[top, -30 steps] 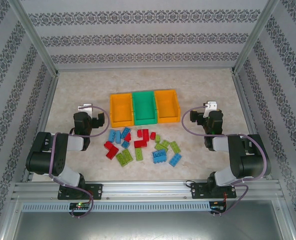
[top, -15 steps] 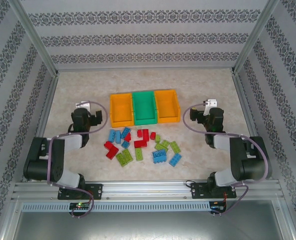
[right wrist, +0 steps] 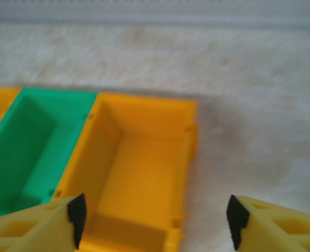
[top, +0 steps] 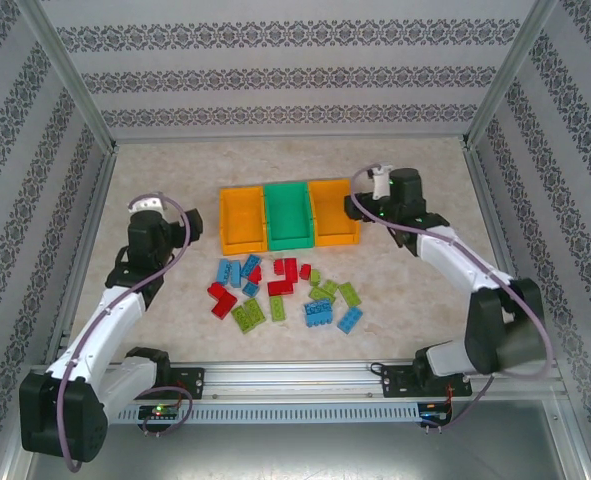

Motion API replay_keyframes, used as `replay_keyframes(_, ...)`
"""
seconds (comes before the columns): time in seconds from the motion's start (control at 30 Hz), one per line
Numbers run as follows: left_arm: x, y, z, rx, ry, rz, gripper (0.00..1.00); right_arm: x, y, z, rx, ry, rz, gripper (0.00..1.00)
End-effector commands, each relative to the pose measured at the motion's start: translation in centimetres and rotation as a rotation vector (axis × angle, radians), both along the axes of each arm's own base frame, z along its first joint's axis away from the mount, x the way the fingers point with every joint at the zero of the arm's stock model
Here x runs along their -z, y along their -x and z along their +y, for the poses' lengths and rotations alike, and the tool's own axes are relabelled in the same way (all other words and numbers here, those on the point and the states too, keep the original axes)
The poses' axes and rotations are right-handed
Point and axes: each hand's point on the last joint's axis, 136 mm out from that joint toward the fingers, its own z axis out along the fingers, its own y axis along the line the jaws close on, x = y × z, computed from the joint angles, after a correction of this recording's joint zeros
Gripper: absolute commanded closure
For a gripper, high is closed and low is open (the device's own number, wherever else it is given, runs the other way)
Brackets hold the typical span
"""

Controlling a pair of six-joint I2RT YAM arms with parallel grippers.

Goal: Sort the legos into containers by color

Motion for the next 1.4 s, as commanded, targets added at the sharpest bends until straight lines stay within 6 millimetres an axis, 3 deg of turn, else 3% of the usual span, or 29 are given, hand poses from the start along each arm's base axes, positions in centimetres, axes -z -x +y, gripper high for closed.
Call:
replay_keyframes(0.0,3.0,2.2,-2.1,0.071,0.054,0.115,0.05,4.4,1.8,0.4,0.006,0.013,0.234,0.31)
replay_keyframes(0.17,4.6,3.5,-3.3,0.106,0.066,0.138,0.05,7.1,0.6,0.4,0.067,0.042,0.322,0.36)
replay_keyframes(0.3,5.3,4.2,-3.6,0.113,0.078,0.144,0.05,8.1,-0.1,0.4,0.09,0.053,0.342,0.39)
replay_keyframes(0.47,6.1,4.7,-4.3,0.136,0.087,0.157,0.04,8.9,-1.1,0.2,0.111,0.079,0.361,0.56)
replay_keyframes(0.57,6.2,4.8,-4.6,0.145,0.079,0.158,0.04,9.0,-1.4,-0.5,0.143,0.103,0.358,0.74)
replay_keyframes(0.7,5.9,4.9,-5.1,0.161,0.071,0.15,0.01,8.8,-1.6,-2.0,0.187,0.129,0.342,0.86)
replay_keyframes(0.93,5.0,5.1,-6.9,0.207,0.025,0.132,0.0,8.5,-1.1,-5.0,0.24,0.111,0.343,0.89)
replay_keyframes(1.03,4.1,5.6,-9.1,0.281,-0.021,0.1,0.0,8.5,-0.6,-5.0,0.22,0.095,0.36,0.82)
replay_keyframes(1.07,3.7,5.7,-10.0,0.306,-0.036,0.086,0.0,8.5,-0.5,-4.9,0.212,0.092,0.364,0.68)
replay_keyframes(1.2,2.2,7.1,-13.7,0.404,-0.058,0.069,0.0,8.1,0.0,-4.5,0.212,0.059,0.364,0.4)
replay_keyframes(1.33,2.1,8.7,-17.0,0.487,-0.129,0.091,0.0,6.3,1.0,-4.6,0.221,0.027,0.312,0.18)
replay_keyframes(1.37,2.2,8.9,-17.7,0.505,-0.144,0.098,0.0,5.7,1.5,-4.6,0.22,0.022,0.3,0.17)
